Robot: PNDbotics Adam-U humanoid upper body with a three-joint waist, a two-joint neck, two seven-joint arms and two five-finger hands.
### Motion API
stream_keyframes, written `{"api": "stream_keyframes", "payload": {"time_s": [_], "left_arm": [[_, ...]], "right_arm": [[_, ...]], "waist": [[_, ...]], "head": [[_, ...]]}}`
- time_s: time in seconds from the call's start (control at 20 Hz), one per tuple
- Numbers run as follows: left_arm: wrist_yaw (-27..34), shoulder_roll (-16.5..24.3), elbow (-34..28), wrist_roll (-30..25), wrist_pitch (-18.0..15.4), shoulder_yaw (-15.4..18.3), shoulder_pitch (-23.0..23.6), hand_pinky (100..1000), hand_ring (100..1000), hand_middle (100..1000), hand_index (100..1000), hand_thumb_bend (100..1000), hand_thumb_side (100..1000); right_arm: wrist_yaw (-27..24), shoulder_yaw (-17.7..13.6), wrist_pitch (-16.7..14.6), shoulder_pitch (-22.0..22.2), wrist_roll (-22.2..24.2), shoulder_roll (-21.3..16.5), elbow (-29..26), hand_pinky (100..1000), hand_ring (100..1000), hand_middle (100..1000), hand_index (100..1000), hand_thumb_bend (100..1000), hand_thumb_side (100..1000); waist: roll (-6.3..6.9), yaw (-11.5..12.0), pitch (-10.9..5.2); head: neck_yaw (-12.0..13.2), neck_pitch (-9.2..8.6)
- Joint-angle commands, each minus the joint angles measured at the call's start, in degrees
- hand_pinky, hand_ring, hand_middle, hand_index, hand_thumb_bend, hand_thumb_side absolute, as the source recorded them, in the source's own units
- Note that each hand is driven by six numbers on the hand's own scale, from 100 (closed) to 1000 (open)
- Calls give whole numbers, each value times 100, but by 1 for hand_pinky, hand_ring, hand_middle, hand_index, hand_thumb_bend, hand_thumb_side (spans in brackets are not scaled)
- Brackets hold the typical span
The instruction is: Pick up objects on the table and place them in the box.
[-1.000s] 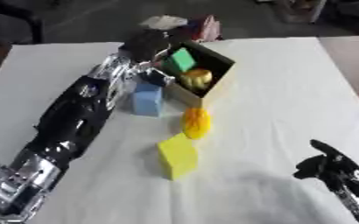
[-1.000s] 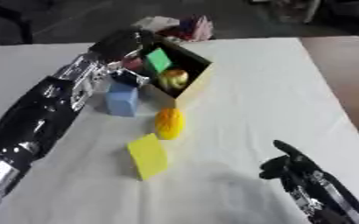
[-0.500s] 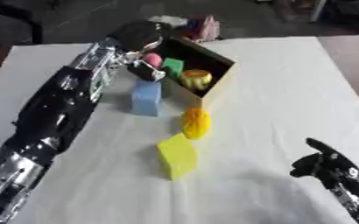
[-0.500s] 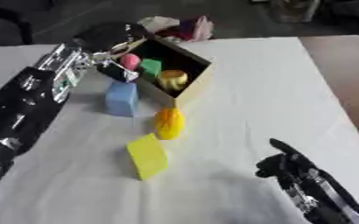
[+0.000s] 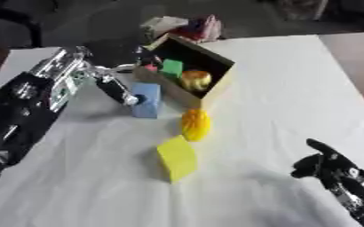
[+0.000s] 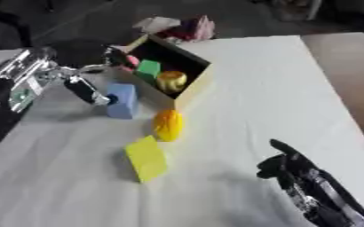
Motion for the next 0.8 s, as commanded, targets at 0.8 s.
{"api": "stream_keyframes", "payload": {"time_s": [0.8], "left_arm": [[1142,96,-760,-1311,1471,309,-177,834,787,818,934,304,491]], "right_arm": [[10,-36,-10,-35,-12,-89,-51,721,684,681,1000,100,682]], "waist": [[-33,10,-112]], "head": [[-105,-131]]}}
